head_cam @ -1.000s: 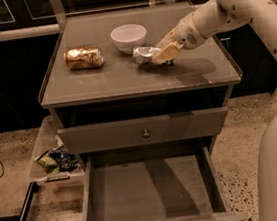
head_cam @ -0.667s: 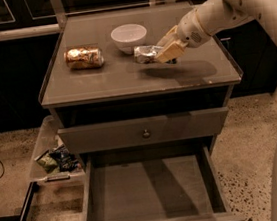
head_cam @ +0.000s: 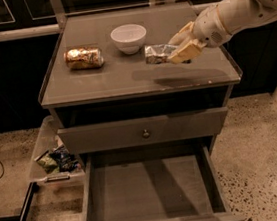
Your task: Place redbull can into middle drawer
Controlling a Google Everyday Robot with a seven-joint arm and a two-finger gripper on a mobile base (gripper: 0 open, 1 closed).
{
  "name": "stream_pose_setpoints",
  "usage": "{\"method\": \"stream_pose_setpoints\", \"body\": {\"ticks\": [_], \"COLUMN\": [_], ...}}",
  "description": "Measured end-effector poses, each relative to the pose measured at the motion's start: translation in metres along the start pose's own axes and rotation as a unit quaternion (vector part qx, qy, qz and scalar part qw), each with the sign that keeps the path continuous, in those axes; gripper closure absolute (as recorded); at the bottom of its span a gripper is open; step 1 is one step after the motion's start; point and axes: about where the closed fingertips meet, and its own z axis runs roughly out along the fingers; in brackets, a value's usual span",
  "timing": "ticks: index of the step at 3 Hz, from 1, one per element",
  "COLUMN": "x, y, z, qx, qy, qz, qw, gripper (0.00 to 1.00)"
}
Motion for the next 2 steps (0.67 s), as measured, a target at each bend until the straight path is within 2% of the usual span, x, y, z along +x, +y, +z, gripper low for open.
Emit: {"method": "stream_pose_setpoints", "body": {"ticks": [1, 2], "x": [0.014, 0.035], "y": [0.032, 0.076], "z": [-0.028, -0.047], "qx": [0.017, 0.029], "qy": [-0.010, -0.013], "qz": [-0.013, -0.023], "qw": [0.9997, 0.9992], "gripper": [1.00, 1.00]}}
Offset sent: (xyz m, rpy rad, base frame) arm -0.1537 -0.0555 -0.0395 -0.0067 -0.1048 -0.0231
